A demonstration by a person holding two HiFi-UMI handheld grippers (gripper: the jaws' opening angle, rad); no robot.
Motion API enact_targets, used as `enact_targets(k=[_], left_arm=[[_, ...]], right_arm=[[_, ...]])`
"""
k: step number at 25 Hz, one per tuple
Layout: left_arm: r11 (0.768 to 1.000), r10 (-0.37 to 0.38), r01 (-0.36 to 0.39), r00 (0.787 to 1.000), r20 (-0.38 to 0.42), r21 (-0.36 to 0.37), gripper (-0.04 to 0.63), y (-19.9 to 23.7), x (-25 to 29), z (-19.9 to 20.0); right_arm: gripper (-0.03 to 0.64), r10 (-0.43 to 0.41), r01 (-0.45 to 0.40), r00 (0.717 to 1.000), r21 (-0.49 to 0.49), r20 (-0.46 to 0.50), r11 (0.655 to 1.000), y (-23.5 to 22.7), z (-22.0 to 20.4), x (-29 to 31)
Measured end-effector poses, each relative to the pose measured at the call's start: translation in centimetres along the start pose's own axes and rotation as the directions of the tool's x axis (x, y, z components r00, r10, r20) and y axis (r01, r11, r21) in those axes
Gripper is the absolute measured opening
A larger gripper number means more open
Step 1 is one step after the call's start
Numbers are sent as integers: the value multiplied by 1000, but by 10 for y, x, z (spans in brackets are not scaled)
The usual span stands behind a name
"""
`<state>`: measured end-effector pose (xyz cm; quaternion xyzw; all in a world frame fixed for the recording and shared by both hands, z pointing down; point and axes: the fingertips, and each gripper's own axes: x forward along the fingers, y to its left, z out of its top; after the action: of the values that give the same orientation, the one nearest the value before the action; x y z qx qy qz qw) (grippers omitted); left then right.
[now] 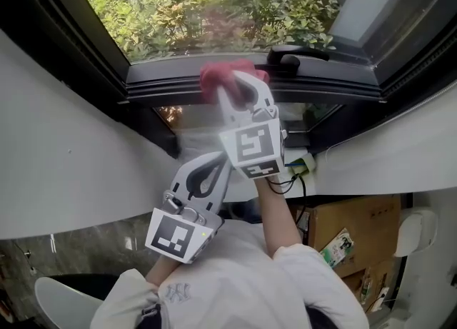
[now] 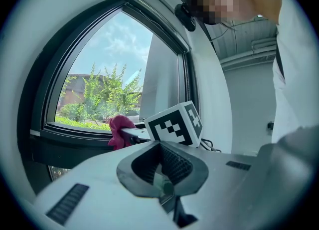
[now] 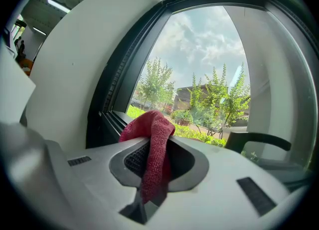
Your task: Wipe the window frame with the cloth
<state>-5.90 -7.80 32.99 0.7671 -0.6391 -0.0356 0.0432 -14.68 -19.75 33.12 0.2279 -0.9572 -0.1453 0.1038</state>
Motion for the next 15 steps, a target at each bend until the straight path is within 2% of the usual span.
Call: enact_targets(k=[5,8,15], left_arm=[[1000,-17,18,1000,-17,15,8,-3,6,-4],[999,-32,32,999,3,-10,8,-9,13,1],[998,-67,67,998,0,-18,9,-19,23,1]], right_arm=[[67,-3,3,1000,8,-5,1000,-8,-3,-4],[67,-7,7,1000,12,-6,1000,-14,-5,-7],[67,-12,13,1000,26,-4,1000,-27,-10,-15]])
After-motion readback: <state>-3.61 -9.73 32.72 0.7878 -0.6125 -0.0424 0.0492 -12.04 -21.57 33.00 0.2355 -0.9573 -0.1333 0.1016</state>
